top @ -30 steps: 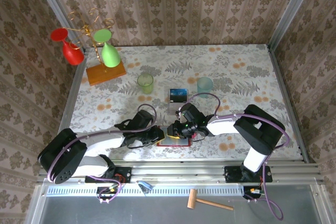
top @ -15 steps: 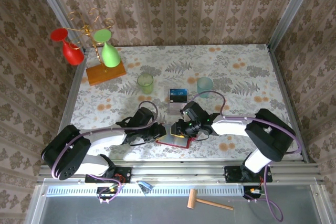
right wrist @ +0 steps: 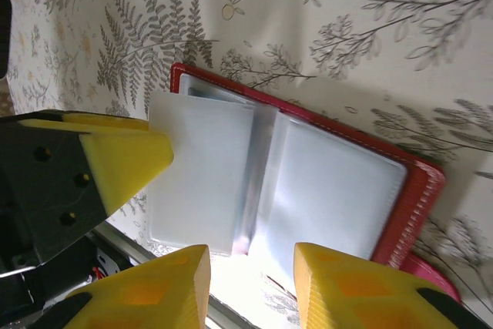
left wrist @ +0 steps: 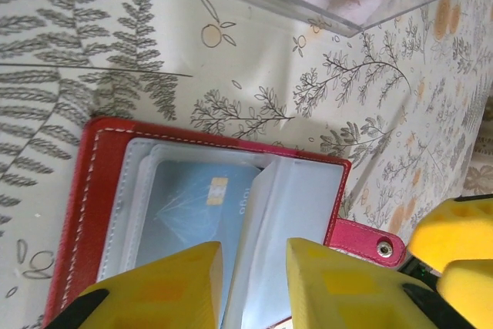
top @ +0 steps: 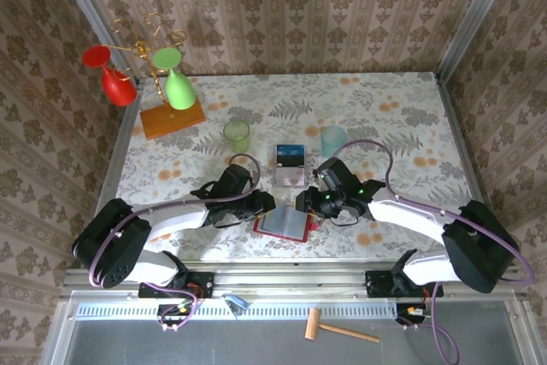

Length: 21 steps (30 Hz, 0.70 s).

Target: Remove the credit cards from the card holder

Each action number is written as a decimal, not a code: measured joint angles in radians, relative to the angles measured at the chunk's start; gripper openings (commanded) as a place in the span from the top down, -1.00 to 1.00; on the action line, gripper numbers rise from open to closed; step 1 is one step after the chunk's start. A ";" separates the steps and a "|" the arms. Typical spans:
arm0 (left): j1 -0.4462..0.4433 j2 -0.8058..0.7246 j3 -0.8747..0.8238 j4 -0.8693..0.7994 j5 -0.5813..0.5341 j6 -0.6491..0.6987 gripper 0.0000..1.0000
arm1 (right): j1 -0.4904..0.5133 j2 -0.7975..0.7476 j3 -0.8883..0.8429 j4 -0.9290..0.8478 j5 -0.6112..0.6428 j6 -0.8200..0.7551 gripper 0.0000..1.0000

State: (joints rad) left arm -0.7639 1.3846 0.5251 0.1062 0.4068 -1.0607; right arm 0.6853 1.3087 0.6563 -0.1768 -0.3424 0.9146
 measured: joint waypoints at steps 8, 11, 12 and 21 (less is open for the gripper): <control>-0.016 0.063 0.070 0.008 0.044 0.021 0.30 | -0.037 -0.138 -0.071 -0.103 0.048 -0.006 0.21; -0.032 0.097 0.095 0.022 0.063 0.026 0.24 | -0.047 -0.172 -0.092 -0.127 0.060 -0.006 0.17; -0.037 0.108 0.103 0.024 0.069 0.026 0.21 | -0.048 -0.180 -0.099 -0.132 0.062 -0.006 0.16; -0.094 0.201 0.131 0.083 0.097 0.021 0.09 | -0.053 -0.197 -0.169 -0.136 0.070 0.009 0.15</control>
State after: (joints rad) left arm -0.8581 1.5860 0.6559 0.1890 0.5034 -1.0401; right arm 0.6327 1.1114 0.4870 -0.3130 -0.2726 0.9234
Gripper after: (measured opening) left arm 0.449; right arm 0.427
